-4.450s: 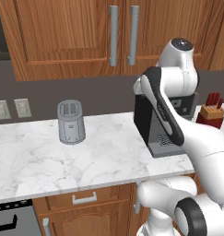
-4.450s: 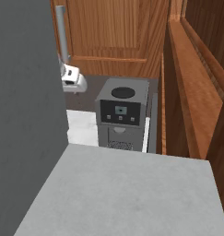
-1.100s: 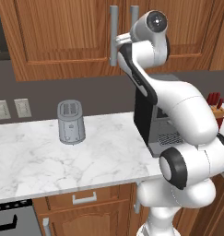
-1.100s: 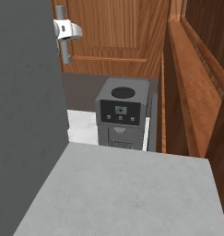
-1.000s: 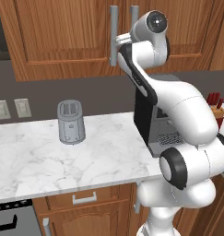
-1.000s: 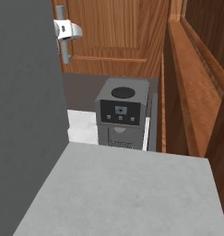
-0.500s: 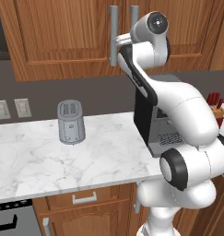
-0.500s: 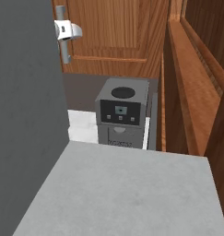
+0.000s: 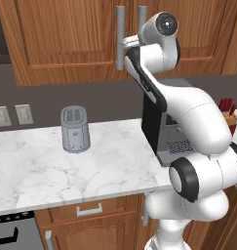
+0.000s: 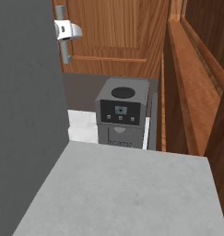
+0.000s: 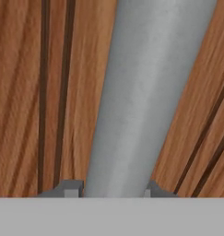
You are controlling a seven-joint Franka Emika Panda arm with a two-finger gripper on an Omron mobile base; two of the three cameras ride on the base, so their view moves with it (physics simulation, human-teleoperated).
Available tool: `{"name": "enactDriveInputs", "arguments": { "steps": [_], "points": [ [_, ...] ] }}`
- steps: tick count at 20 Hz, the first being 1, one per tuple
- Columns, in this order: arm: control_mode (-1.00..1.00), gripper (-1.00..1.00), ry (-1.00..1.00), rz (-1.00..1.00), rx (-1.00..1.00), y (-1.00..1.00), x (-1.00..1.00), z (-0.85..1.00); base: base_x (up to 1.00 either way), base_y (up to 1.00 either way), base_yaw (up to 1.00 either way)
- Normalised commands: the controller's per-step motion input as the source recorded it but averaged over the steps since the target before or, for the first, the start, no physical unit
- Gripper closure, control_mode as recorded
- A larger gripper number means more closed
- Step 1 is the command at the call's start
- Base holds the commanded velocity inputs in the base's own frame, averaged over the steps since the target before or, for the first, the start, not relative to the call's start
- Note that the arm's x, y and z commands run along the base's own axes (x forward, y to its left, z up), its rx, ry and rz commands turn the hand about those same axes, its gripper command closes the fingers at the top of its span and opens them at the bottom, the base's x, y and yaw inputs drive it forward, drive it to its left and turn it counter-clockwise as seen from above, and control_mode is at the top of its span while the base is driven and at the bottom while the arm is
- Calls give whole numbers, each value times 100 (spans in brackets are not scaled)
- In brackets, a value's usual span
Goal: Move the bowls from the cabinet to the plates on the dining table.
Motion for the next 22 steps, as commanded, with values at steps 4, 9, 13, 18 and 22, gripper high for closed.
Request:
{"name": "enactDriveInputs", "arguments": {
  "steps": [4, 9, 13, 18, 22],
  "points": [
    [-100, 100, -7, 1, 0, -12, -43, 1, 0, 0, 0],
    [-100, 100, -14, 2, 2, -26, -70, 9, 0, 0, 0],
    [-100, 100, -15, 2, 4, -36, -70, 12, 0, 0, 0],
    [-100, 100, -14, 4, 5, -38, -70, 13, 0, 0, 0],
    [-100, 100, -9, 5, 1, -32, -63, 20, 0, 0, 0]
  ]
}}
